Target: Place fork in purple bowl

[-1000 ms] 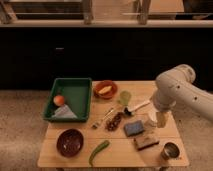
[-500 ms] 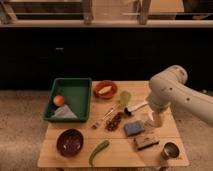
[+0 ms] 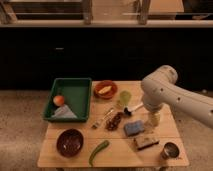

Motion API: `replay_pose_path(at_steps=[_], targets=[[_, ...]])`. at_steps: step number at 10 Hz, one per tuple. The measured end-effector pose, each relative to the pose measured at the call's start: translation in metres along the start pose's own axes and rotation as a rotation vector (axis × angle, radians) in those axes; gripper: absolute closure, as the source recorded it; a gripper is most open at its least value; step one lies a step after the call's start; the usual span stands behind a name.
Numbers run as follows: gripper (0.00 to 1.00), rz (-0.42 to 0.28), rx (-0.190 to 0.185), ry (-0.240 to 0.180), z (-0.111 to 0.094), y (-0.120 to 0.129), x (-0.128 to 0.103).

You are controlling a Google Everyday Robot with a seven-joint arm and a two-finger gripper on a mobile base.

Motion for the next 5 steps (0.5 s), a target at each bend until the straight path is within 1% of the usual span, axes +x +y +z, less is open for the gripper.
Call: replay_pose_path(at_steps=[2,4,5], targets=[[0.2,-0.037,-0.001,0.017,0.0015,-0.0153,-0.0093],[0.2,-0.064,-0.01,0.035,0.0035,-0.0156,-0.0099],[0.2,-0.079,-0.008,0.038,0.004,-0.0191,-0.0122]])
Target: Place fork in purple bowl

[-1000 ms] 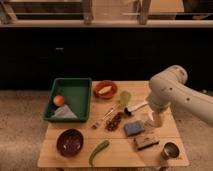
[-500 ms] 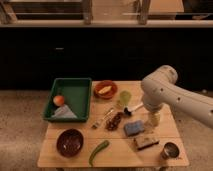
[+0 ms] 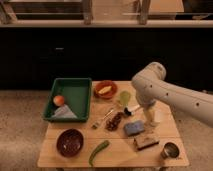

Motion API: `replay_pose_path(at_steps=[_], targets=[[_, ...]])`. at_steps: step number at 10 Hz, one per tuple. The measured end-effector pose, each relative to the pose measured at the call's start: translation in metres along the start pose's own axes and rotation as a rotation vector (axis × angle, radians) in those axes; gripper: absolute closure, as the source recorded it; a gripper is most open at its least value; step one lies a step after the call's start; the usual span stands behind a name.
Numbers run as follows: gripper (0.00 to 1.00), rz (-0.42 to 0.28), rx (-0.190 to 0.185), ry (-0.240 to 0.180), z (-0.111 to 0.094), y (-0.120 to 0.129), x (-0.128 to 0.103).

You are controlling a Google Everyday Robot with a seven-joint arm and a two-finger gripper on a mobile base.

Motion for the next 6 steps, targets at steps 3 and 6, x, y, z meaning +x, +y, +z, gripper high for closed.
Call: replay_pose_path(at_steps=[3,6], targets=[[0.2,-0.026,0.013,0.008,0.001,-0.028,-0.007],[0.2,-0.06,0.007,0.029,0.001,-0.032,-0.001]])
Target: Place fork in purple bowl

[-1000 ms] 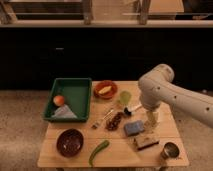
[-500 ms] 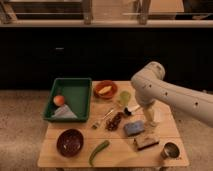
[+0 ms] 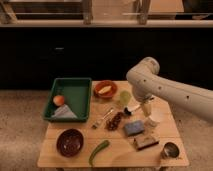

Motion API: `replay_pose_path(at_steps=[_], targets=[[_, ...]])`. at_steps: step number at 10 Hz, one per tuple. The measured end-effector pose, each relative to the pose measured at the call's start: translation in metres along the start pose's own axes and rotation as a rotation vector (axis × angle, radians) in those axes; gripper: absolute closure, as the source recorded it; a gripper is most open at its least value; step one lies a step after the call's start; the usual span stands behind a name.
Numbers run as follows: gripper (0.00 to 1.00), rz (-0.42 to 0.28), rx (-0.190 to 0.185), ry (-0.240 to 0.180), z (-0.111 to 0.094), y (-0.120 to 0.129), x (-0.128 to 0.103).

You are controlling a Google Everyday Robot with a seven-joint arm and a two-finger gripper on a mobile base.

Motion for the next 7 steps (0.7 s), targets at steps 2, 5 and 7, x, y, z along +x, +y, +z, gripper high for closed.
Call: replay_pose_path(at_steps=[2,5,7], targets=[[0.2,-0.021,0.011,0.003,0.0,-0.012,-0.001],[0.2,-0.048,0.012,0.007,0.004,-0.022,0.002],[0.2,-0.063,0.007,0.01,0.01,-0.02,0.013]])
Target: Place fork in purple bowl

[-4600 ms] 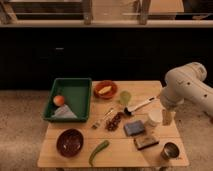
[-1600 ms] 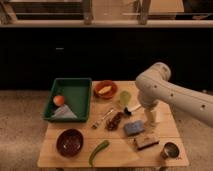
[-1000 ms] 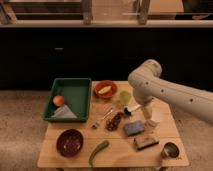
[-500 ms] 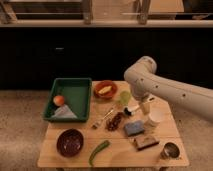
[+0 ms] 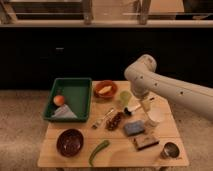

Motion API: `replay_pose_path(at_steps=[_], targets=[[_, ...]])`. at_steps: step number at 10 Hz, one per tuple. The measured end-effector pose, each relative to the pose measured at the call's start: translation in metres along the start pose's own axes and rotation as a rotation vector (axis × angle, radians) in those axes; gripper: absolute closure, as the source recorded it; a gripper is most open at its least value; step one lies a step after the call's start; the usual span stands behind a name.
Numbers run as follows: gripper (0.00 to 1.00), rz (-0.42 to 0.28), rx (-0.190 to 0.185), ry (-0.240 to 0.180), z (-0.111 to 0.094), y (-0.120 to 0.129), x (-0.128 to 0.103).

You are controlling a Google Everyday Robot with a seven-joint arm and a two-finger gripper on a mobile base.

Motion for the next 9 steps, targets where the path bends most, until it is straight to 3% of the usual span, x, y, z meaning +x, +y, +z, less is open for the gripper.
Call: replay_pose_path(at_steps=[4,9], targets=[[0.2,-0.002,0.02,-0.004,0.009,-0.016,0.008],[0.2,-0.03,0.018,-0.003,0.014,-0.012,0.025]])
